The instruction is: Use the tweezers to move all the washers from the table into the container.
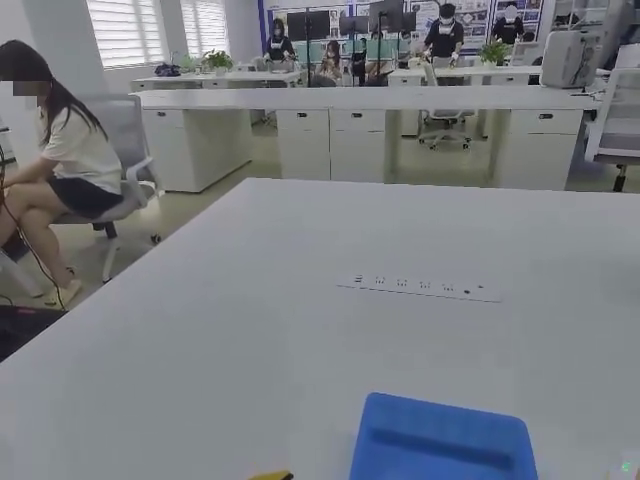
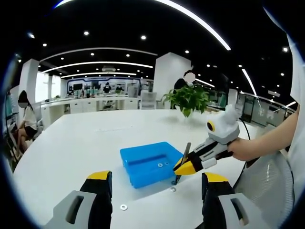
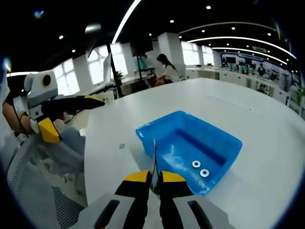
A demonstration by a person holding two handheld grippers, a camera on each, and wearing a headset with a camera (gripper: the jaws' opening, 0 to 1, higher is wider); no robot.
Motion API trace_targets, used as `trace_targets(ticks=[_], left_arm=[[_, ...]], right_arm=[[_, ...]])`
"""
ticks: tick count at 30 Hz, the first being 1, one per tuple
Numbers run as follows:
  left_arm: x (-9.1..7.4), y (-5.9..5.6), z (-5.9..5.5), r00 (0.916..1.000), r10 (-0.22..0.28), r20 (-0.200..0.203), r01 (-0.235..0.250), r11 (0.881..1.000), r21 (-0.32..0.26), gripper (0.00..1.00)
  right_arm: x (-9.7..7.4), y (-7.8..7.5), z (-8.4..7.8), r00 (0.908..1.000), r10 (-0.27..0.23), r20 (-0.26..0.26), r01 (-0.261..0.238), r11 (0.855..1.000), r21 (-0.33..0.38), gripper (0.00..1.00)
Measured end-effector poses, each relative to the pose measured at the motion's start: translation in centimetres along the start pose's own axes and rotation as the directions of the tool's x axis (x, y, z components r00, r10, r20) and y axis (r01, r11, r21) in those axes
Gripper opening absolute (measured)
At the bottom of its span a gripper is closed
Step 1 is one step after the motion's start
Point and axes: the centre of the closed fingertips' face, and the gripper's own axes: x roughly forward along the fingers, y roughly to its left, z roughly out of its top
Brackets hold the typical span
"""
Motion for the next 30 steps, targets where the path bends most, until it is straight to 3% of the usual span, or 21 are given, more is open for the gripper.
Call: trace_targets(ticks=[19, 30], left_arm=[[0.1, 0.4, -0.5, 0.9996, 0.012, -0.027, -0.013, 1.000, -0.021, 0.74], [0.3, 0.5, -1.2, 0.9976, 0.026, -0.064, -0.027, 1.000, -0.015, 0.74]], right_arm=[[0.2, 0.0, 0.1, 0.9997, 0.001, -0.025, -0.002, 1.000, -0.028, 0.04], [-0.3, -0.1, -0.2, 0.9998, 0.006, -0.021, -0.006, 0.999, 0.037, 0.03]])
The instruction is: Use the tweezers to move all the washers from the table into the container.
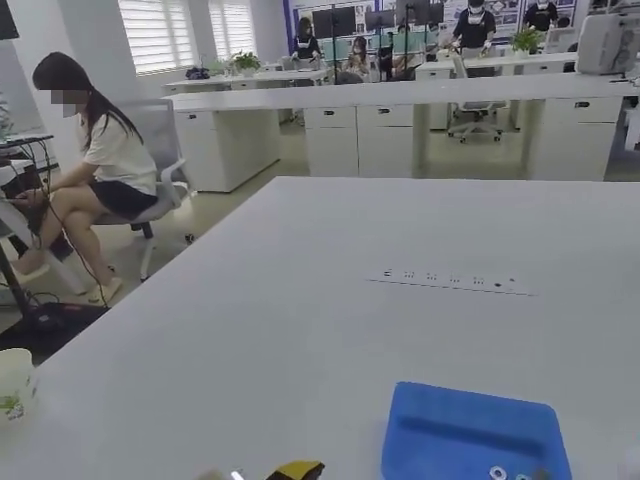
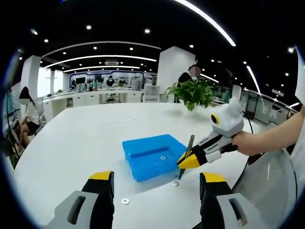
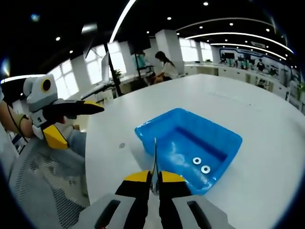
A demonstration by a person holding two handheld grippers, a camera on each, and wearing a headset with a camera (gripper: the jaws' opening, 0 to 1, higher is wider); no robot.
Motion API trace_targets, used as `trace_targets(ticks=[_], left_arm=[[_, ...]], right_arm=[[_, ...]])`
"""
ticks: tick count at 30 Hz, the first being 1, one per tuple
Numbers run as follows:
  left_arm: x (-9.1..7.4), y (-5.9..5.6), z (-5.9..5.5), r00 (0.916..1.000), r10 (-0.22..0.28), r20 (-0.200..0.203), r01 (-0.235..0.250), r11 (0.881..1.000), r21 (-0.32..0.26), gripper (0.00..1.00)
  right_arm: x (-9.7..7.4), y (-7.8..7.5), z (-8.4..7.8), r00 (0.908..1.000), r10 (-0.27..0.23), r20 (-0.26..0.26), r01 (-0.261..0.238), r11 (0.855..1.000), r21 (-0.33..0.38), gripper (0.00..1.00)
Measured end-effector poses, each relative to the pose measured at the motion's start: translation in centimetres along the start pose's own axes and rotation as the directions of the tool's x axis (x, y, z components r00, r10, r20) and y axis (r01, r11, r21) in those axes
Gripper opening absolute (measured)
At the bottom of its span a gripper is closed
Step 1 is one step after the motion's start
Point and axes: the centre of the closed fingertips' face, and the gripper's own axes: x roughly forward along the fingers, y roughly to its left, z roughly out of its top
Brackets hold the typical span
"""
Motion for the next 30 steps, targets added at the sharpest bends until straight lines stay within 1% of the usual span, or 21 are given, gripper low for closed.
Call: trace_targets(ticks=[5, 7, 10, 12, 13, 14, 15, 17, 18, 19, 22, 23, 24, 27, 30], left_arm=[[-0.1, 0.4, 0.0, 0.9999, 0.015, 0.004, -0.015, 1.000, -0.005, 0.74], [-0.1, 0.4, 0.3, 0.9997, 0.017, 0.017, -0.017, 1.000, -0.011, 0.74], [-0.1, 0.4, 0.4, 0.9996, 0.016, 0.021, -0.016, 1.000, -0.012, 0.74], [-0.1, 0.3, 0.5, 0.9994, 0.014, 0.030, -0.013, 1.000, -0.011, 0.74], [-0.1, 0.3, 0.6, 0.9994, 0.015, 0.032, -0.015, 1.000, -0.009, 0.74], [-0.2, 0.3, 0.7, 0.9991, 0.016, 0.040, -0.016, 1.000, -0.009, 0.74], [-0.2, 0.3, 0.9, 0.9985, 0.017, 0.052, -0.017, 1.000, -0.010, 0.74], [-0.3, 0.5, 1.0, 0.9981, 0.025, 0.056, -0.024, 1.000, -0.010, 0.75], [-0.4, 0.6, 1.2, 0.9971, 0.032, 0.070, -0.031, 0.999, -0.014, 0.75], [-0.5, 0.7, 1.3, 0.9964, 0.037, 0.076, -0.036, 0.999, -0.016, 0.75], [-0.6, 0.9, 1.7, 0.9947, 0.044, 0.094, -0.042, 0.999, -0.021, 0.75], [-0.6, 0.9, 1.7, 0.9945, 0.044, 0.095, -0.042, 0.999, -0.020, 0.75], [-0.6, 0.9, 1.7, 0.9945, 0.045, 0.094, -0.044, 0.999, -0.018, 0.75], [-0.7, 0.9, 1.7, 0.9944, 0.050, 0.093, -0.049, 0.999, -0.011, 0.75], [-0.8, 0.9, 1.9, 0.9930, 0.047, 0.108, -0.045, 0.999, -0.016, 0.75]], right_arm=[[-0.9, 0.8, -0.5, 0.9999, 0.003, 0.011, -0.004, 0.998, 0.055, 0.03], [-1.2, 0.9, -0.5, 0.9999, 0.001, 0.014, -0.002, 0.998, 0.068, 0.03], [-1.7, 1.0, -0.3, 0.9996, -0.004, 0.028, 0.001, 0.995, 0.099, 0.03], [-2.2, 1.3, 0.2, 0.9987, -0.013, 0.048, 0.007, 0.992, 0.128, 0.03], [-2.4, 1.5, 0.4, 0.9980, -0.021, 0.060, 0.012, 0.989, 0.145, 0.03], [-2.7, 1.7, 0.7, 0.9959, -0.033, 0.084, 0.017, 0.984, 0.176, 0.03], [-2.9, 1.9, 0.9, 0.9937, -0.044, 0.103, 0.022, 0.978, 0.208, 0.03], [-3.5, 2.1, 1.3, 0.9874, -0.070, 0.142, 0.029, 0.960, 0.277, 0.03], [-3.8, 2.2, 1.5, 0.9850, -0.077, 0.155, 0.030, 0.957, 0.287, 0.03], [-4.0, 2.3, 1.5, 0.9872, -0.068, 0.144, 0.026, 0.962, 0.273, 0.03], [-4.3, 2.0, 2.1, 0.9881, -0.070, 0.137, 0.034, 0.968, 0.249, 0.03], [-4.4, 1.8, 2.3, 0.9876, -0.073, 0.139, 0.037, 0.968, 0.249, 0.03], [-4.6, 1.5, 2.8, 0.9844, -0.086, 0.154, 0.044, 0.965, 0.259, 0.03], [-4.7, 1.2, 3.9, 0.9774, -0.099, 0.187, 0.044, 0.959, 0.280, 0.03], [-4.7, 1.2, 4.4, 0.9760, -0.099, 0.194, 0.042, 0.959, 0.281, 0.03]])
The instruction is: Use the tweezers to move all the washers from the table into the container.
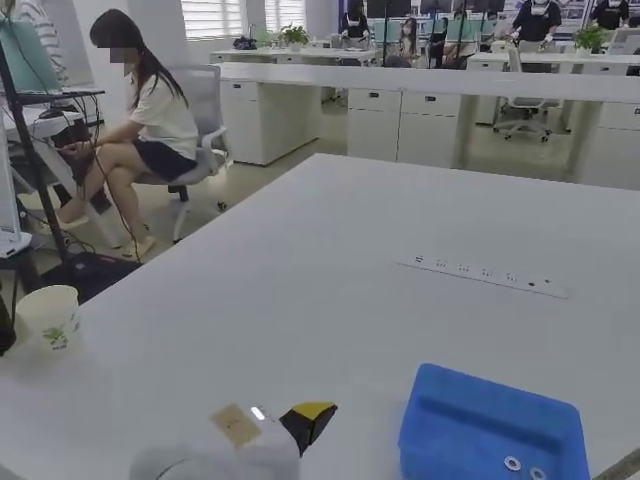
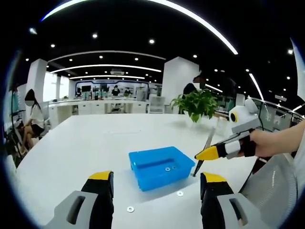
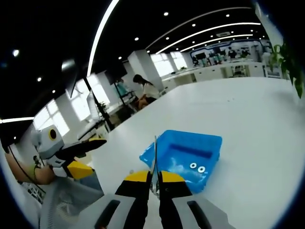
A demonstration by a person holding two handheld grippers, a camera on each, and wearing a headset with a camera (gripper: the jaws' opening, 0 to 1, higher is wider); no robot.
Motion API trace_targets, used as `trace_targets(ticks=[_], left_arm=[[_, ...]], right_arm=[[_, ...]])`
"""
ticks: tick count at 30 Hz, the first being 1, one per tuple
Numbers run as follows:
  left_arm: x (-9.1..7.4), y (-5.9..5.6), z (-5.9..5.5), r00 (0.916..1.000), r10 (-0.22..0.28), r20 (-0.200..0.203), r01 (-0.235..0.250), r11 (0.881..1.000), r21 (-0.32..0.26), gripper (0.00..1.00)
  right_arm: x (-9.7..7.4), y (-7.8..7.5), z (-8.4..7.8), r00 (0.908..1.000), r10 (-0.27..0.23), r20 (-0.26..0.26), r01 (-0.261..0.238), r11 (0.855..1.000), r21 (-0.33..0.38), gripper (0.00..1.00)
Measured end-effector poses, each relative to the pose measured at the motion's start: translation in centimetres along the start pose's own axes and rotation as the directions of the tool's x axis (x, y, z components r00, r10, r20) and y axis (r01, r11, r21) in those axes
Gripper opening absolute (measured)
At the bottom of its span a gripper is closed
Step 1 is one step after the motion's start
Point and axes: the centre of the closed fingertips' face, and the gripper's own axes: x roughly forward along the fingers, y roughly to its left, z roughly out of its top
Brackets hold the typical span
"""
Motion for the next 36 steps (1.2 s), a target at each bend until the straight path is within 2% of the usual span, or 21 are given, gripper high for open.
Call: trace_targets(ticks=[4, 11, 16, 29, 36], left_arm=[[0.0, 0.1, -0.1, 1.0000, 0.005, -0.007, -0.005, 1.000, 0.010, 0.74], [0.0, 0.0, -0.2, 0.9999, 0.005, -0.013, -0.004, 1.000, 0.018, 0.74], [0.0, 0.0, -0.3, 0.9998, -0.001, -0.022, 0.001, 1.000, 0.022, 0.74], [0.1, -0.2, -0.5, 0.9993, -0.015, -0.035, 0.016, 1.000, 0.024, 0.74], [0.2, -0.3, -0.7, 0.9989, -0.017, -0.042, 0.019, 1.000, 0.025, 0.74]], right_arm=[[0.5, 0.0, 0.7, 1.0000, 0.008, 0.000, -0.008, 1.000, 0.000, 0.03], [1.6, 0.2, 2.8, 0.9995, 0.030, 0.013, -0.030, 0.999, -0.033, 0.03], [2.6, -0.3, 3.9, 0.9991, 0.041, 0.008, -0.040, 0.998, -0.054, 0.03], [4.7, -2.7, 4.8, 0.9990, 0.042, -0.013, -0.042, 0.999, -0.030, 0.03], [5.9, -4.5, 5.2, 0.9983, 0.039, -0.045, -0.040, 0.999, -0.027, 0.03]])
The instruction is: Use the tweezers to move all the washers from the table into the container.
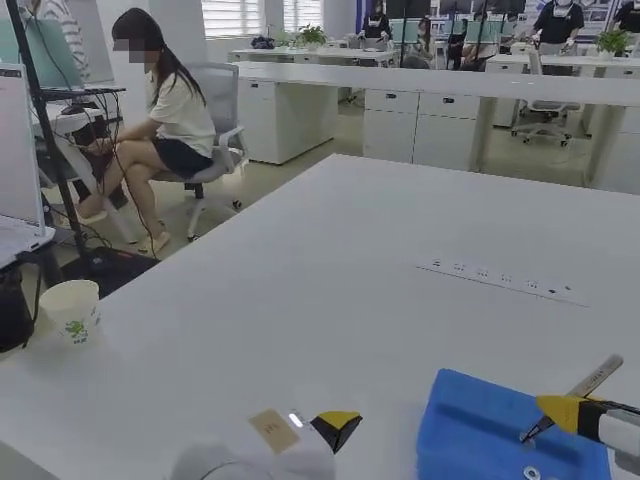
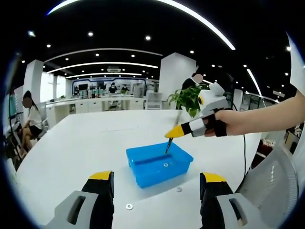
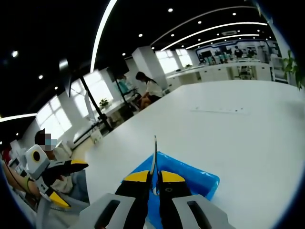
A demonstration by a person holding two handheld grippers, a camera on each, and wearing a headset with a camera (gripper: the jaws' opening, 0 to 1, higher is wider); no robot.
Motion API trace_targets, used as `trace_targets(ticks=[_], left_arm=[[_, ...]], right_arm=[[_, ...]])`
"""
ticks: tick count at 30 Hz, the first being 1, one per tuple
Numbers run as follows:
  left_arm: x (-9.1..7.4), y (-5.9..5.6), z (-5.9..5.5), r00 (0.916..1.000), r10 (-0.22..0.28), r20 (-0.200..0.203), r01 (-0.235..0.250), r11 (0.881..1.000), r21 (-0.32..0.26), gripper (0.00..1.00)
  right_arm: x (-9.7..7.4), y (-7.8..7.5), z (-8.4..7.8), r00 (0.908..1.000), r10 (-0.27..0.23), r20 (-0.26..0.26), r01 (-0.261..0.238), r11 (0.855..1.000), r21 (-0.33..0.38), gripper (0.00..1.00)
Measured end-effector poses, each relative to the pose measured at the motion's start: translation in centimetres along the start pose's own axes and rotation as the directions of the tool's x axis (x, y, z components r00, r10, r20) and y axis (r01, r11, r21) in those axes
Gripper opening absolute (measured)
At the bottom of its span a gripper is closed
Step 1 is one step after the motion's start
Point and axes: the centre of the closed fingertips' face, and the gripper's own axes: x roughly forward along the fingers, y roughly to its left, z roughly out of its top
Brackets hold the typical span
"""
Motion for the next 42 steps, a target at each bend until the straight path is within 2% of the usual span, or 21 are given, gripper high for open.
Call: trace_targets(ticks=[4, 11, 16, 23, 30, 42], left_arm=[[0.0, 0.0, 0.0, 1.0000, 0.001, 0.000, -0.001, 1.000, -0.004, 0.74], [0.0, 0.0, -0.1, 1.0000, 0.003, -0.002, -0.003, 1.000, -0.003, 0.74], [-0.1, 0.1, -0.1, 1.0000, 0.005, -0.001, -0.005, 1.000, -0.006, 0.73], [-0.1, 0.2, -0.1, 1.0000, 0.008, -0.004, -0.008, 1.000, -0.008, 0.73], [-0.1, 0.2, -0.1, 1.0000, 0.006, -0.007, -0.006, 1.000, -0.008, 0.72], [0.0, 0.3, 0.0, 1.0000, 0.005, -0.004, -0.005, 1.000, -0.015, 0.71]], right_arm=[[0.6, -0.8, -0.2, 0.9999, -0.005, -0.015, 0.005, 1.000, 0.013, 0.03], [1.6, -2.0, -1.6, 0.9976, -0.018, -0.067, 0.019, 1.000, 0.017, 0.03], [2.4, -2.0, -2.7, 0.9941, -0.012, -0.108, 0.013, 1.000, 0.009, 0.03], [3.5, -1.6, -3.5, 0.9900, -0.001, -0.141, 0.000, 1.000, -0.005, 0.03], [3.9, -2.1, -4.1, 0.9855, -0.012, -0.169, 0.009, 1.000, -0.016, 0.03], [4.2, -1.7, -4.2, 0.9840, -0.012, -0.178, -0.003, 0.996, -0.086, 0.04]])
